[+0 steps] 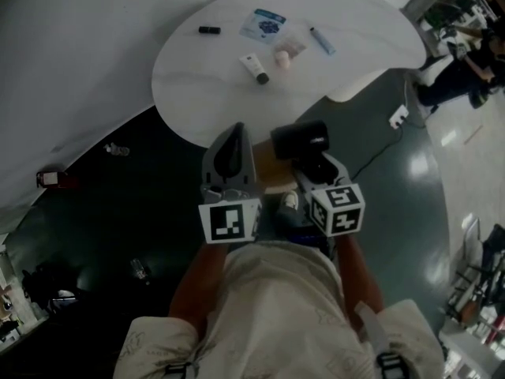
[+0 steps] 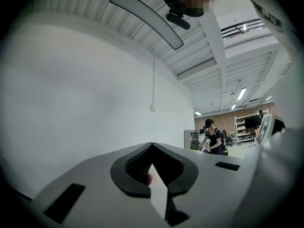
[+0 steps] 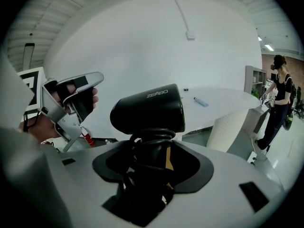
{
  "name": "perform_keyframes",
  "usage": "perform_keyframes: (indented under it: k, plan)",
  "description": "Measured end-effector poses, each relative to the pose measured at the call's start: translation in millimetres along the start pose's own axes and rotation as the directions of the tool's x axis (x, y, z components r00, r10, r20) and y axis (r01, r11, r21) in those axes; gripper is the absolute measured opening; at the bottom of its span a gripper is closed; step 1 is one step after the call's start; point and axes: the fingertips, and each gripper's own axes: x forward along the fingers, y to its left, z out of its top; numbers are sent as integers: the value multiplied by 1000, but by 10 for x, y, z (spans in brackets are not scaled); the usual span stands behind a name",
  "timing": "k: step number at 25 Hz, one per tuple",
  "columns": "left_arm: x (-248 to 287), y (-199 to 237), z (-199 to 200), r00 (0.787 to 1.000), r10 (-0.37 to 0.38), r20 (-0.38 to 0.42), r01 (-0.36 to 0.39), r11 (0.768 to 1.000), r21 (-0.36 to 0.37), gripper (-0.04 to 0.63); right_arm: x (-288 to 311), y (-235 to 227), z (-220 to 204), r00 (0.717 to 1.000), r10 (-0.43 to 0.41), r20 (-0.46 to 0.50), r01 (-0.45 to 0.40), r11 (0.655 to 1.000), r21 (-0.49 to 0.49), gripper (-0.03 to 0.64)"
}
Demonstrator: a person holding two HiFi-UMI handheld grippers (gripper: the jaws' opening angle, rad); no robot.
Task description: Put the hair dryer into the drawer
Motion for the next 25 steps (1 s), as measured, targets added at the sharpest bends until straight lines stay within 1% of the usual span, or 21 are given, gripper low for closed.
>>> perform_keyframes:
  k: [3,5,7,13,17,21,25]
  plan:
    - [3,-16,-56,1000,5,-11,-5,1000,-1,2,61,-14,-155,999,6,-46,-6,1000,-1,256]
    - [12,-23,-86,1000,7,-14,-7,1000,0,2,108,-27,-283,996,9,-94,-9,1000,1,256]
    - [24,-27,-133,1000,12,-26,-12,1000,-4,2,167,-54,-414,989,12,-149,-12,1000,3,256]
    - [21,-31,-225,999,34,-41,-34,999,-3,2,354,-158,-734,965,25,-263,-28,1000,-9,256]
    - [27,-2,-301,997,52,-53,-52,999,-3,2,501,-222,-932,939,31,-342,-31,999,7,256]
    - [3,22,-335,996,71,-56,-72,997,-6,2,593,-245,-1135,901,46,-432,-38,999,27,256]
    - [-29,67,-369,994,93,-59,-93,996,-11,2,682,-255,-1265,872,43,-488,-36,999,24,256]
